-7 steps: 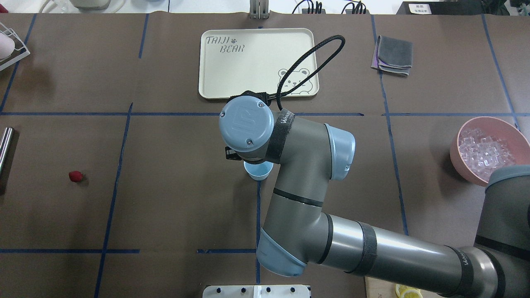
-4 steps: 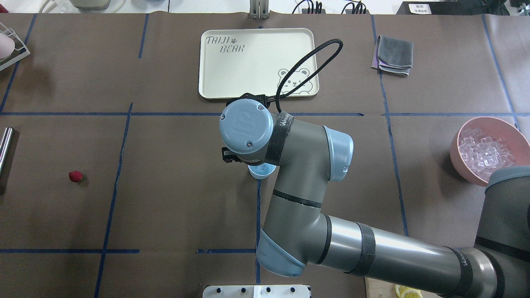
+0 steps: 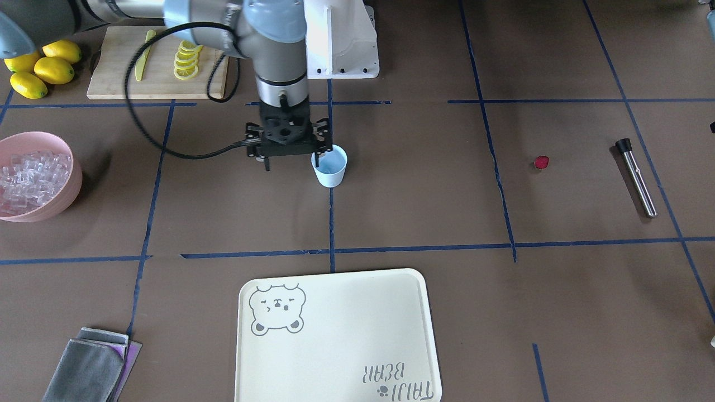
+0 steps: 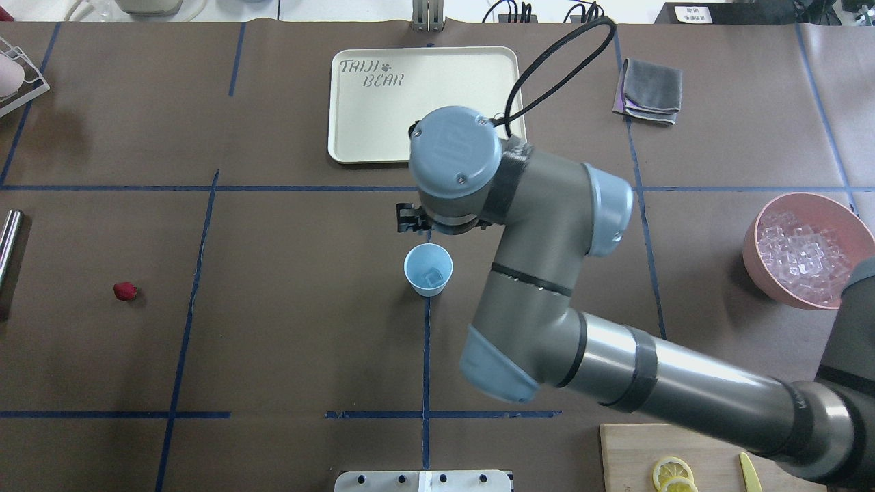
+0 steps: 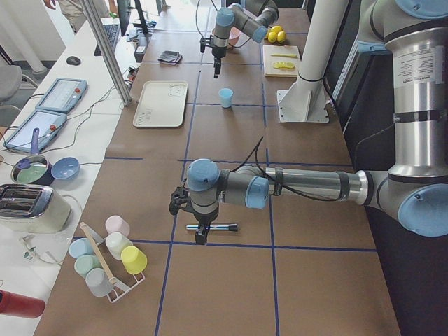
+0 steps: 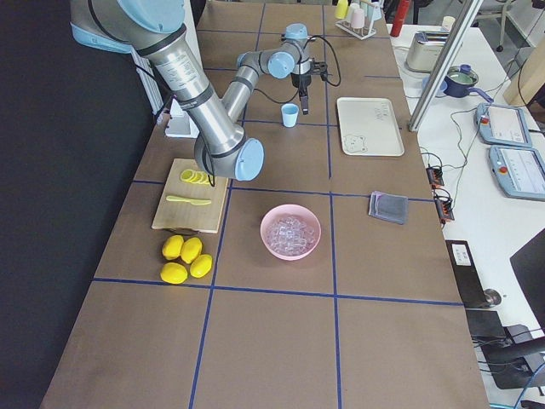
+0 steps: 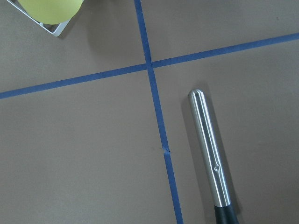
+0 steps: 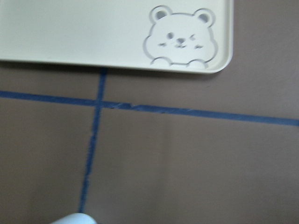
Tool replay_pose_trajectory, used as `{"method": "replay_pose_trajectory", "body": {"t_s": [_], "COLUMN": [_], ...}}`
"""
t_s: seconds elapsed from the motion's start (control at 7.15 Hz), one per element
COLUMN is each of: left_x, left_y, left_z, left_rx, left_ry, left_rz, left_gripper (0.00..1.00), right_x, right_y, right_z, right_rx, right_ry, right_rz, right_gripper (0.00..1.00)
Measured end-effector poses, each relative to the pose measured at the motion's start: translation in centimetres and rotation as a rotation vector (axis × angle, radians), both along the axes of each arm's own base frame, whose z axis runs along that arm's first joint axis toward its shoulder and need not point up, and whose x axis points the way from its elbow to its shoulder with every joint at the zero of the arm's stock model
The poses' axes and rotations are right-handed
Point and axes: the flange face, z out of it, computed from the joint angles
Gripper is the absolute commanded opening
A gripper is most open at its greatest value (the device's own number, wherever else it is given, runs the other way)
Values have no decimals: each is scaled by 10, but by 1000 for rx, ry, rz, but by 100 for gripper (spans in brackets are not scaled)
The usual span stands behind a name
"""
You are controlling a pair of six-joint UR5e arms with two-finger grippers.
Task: Mash ice and strawberries in cup
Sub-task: 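Move the right gripper back over the pink bowl of ice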
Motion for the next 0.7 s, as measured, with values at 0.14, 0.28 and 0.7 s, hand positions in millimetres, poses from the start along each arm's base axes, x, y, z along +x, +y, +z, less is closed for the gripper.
{"method": "replay_pose_trajectory", "body": {"t_s": [0.14,0.28,0.7], "left_x": [0,0,0], "left_y": [0,0,-1], "left_z": [0,-1,-3], "left_rx": [1,2,6], "left_ry": [0,0,1], "left_rz": [0,0,0], "left_gripper": [100,100,100], "right_x": [66,131,288], "right_y": [-21,-35,-22], "right_z": [39,82,219], "right_rx": [9,5,-53], "right_ry": [7,19,-2], "right_rz": [-36,-66,-89], "right_gripper": [99,99,99]}}
